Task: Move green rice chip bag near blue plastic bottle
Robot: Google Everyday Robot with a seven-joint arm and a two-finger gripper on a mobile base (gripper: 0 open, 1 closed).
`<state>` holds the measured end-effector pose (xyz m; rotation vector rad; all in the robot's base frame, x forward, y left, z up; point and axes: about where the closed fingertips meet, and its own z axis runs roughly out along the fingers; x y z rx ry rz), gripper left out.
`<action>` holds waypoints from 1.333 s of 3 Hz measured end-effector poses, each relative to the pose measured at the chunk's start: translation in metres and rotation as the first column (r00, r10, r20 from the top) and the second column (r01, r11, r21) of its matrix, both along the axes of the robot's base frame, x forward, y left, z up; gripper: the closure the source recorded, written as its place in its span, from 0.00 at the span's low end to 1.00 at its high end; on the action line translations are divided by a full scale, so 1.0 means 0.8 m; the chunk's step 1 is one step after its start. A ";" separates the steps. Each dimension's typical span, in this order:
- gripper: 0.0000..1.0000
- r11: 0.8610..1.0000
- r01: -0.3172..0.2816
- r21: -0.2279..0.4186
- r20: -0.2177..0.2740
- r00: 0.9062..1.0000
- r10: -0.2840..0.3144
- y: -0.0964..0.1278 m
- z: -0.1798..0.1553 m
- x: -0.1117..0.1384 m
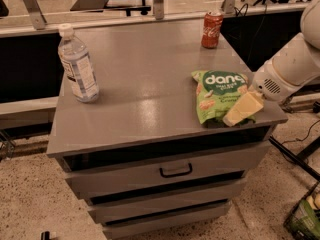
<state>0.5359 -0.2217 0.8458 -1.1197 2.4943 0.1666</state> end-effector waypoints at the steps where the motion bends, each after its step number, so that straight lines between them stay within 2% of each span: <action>1: 0.62 1.000 -0.002 -0.001 0.000 1.000 0.002 0.001 0.000 -0.001; 2: 0.85 1.000 -0.004 -0.001 0.000 1.000 0.004 0.002 0.000 -0.001; 3: 1.00 1.000 -0.005 -0.002 0.000 1.000 0.005 0.004 0.001 -0.001; 4: 1.00 1.000 -0.012 0.027 -0.002 1.000 0.012 0.005 0.014 -0.001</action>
Offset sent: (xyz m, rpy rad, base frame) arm -0.0004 0.0009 0.0002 -0.0007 0.0000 0.0018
